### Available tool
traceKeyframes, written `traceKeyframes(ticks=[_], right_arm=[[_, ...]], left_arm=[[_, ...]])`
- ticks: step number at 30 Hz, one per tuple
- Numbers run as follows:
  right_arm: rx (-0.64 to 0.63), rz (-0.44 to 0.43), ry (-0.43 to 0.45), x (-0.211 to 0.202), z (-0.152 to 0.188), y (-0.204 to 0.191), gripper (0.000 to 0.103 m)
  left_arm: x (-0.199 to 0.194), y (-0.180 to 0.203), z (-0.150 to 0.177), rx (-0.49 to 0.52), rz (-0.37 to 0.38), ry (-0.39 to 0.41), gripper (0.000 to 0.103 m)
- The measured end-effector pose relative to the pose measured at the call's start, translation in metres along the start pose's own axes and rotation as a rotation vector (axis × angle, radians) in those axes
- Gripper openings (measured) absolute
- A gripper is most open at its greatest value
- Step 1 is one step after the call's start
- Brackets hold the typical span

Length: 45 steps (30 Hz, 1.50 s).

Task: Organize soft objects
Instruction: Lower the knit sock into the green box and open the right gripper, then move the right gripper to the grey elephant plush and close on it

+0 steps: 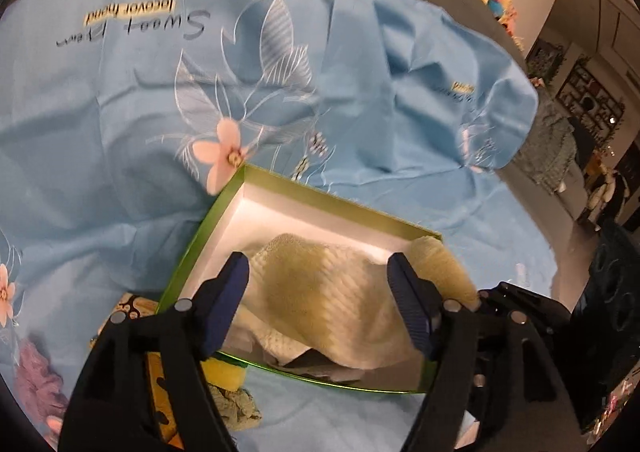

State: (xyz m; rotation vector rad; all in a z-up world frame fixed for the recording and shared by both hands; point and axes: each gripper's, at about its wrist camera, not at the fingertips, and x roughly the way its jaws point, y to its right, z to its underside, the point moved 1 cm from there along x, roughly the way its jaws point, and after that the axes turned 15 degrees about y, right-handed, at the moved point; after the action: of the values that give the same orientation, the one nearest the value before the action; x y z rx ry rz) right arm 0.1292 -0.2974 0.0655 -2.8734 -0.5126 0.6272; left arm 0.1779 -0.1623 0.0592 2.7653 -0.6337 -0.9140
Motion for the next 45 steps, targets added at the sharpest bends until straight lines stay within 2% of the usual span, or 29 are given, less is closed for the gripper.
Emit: traceKeyframes(ticks=[1,3,5,15,17,19,21,31,33,45], right_arm=[[0.003,0.019,-0.018,0.003,0.007,0.005,0.024],[0.019,0.037,-0.040,0.006,0.018,0.013,0.045],[0.046,0.035,-0.040,0.002,0.025,0.020,0.050],[0.079,0.054,-0.018,-0.023,0.035,0.029,0.057],[0.084,0.051,-0.010,-0.031,0.036,0.026,0.059],[0.082,0.050,-0.009,-0.037,0.038,0.022,0.063],[0.073,0.048,-0.006,-0.043,0.040,0.017,0.067],[0.056,0.029,0.011,-0.067,0.047,-0.012,0.070],[0.044,0.029,0.013,-0.072,0.049,-0.019,0.078],[0.012,0.000,0.025,-0.092,0.054,-0.051,0.078]], left_arm=[[0.003,0.000,0.003,0.007,-0.007,-0.005,0.072],[0.005,0.000,0.006,0.017,-0.022,-0.003,0.078],[0.004,0.000,0.008,0.027,-0.033,0.008,0.083],[-0.011,0.013,0.021,0.119,-0.075,0.039,0.086],[-0.019,0.017,0.025,0.137,-0.076,0.049,0.091],[-0.026,0.018,0.029,0.147,-0.079,0.061,0.102],[-0.035,0.020,0.034,0.161,-0.080,0.069,0.102],[-0.074,0.022,0.051,0.167,-0.093,0.111,0.102],[-0.084,0.021,0.055,0.159,-0.091,0.122,0.102],[-0.123,0.015,0.071,0.131,-0.102,0.163,0.102]])
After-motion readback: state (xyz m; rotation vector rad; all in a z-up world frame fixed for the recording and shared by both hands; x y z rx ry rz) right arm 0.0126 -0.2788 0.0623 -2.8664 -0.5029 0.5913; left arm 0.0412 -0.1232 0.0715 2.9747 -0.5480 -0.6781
